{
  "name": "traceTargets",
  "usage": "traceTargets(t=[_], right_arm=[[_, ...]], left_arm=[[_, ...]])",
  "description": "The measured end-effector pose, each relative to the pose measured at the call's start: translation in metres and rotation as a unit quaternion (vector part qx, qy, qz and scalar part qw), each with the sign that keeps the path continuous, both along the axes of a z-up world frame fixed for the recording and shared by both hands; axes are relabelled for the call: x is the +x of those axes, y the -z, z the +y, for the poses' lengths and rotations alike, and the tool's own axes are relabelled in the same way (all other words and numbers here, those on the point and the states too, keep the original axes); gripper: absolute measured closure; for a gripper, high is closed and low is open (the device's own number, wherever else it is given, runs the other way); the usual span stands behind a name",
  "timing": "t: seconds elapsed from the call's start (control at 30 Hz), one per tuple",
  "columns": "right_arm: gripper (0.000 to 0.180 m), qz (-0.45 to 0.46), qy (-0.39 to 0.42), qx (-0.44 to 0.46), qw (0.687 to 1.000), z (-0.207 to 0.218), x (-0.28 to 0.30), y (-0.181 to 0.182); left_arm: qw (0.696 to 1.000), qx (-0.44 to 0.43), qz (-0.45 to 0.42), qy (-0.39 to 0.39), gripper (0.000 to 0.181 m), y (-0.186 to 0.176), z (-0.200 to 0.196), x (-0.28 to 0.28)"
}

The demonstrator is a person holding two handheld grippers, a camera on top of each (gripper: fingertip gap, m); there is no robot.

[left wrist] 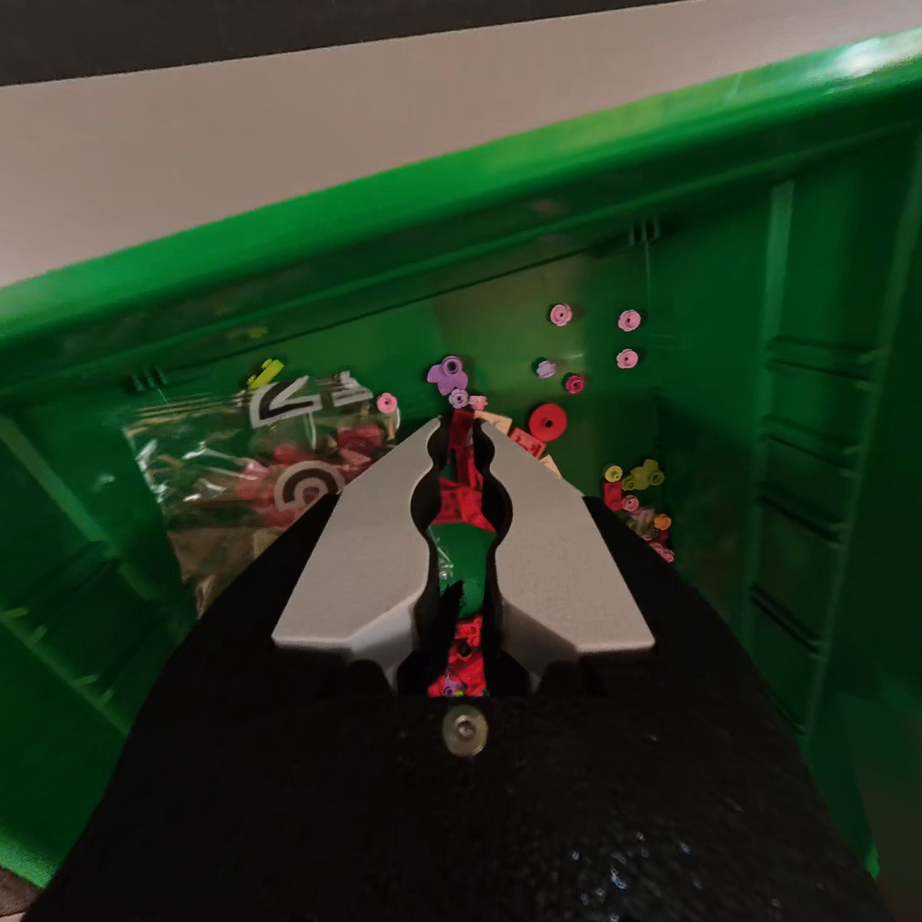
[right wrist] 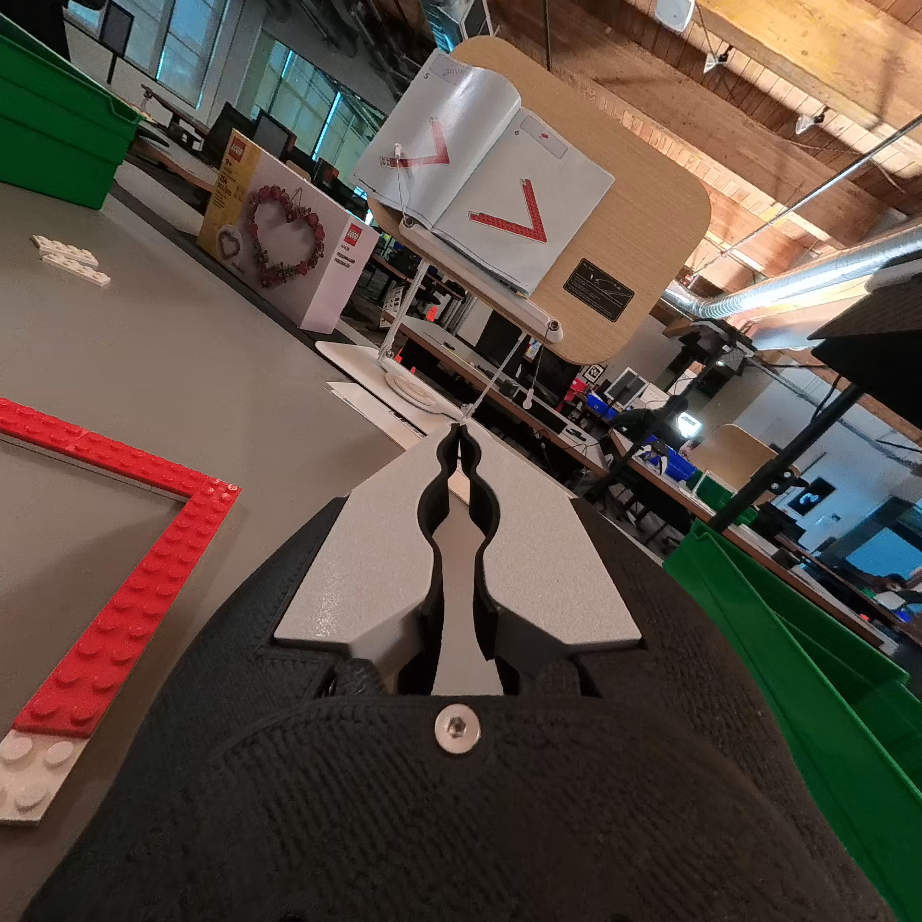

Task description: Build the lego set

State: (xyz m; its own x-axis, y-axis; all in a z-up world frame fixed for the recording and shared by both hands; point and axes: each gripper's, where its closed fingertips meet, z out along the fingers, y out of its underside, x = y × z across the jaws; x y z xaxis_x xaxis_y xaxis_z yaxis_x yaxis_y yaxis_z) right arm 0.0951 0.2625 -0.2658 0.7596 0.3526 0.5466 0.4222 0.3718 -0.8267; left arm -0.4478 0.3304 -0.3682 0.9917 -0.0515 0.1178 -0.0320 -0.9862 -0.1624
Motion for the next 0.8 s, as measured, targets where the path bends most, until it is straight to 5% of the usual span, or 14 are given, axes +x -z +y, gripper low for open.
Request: traceTargets(t=[0.53, 0.8], right_arm=[[0.180, -0.001, 0.000, -0.002, 1.000, 0.001, 0.000, 0.001], [0.180, -0.003, -0.005, -0.004, 1.000, 0.000, -0.001, 0.002]], left_arm=[[0.999, 0.026, 0.023, 0.027, 0.180, -0.030, -0.001, -0.003], [0.999, -0.007, 0.011, 0.048, 0.180, -0.024, -0.032, 0.006]])
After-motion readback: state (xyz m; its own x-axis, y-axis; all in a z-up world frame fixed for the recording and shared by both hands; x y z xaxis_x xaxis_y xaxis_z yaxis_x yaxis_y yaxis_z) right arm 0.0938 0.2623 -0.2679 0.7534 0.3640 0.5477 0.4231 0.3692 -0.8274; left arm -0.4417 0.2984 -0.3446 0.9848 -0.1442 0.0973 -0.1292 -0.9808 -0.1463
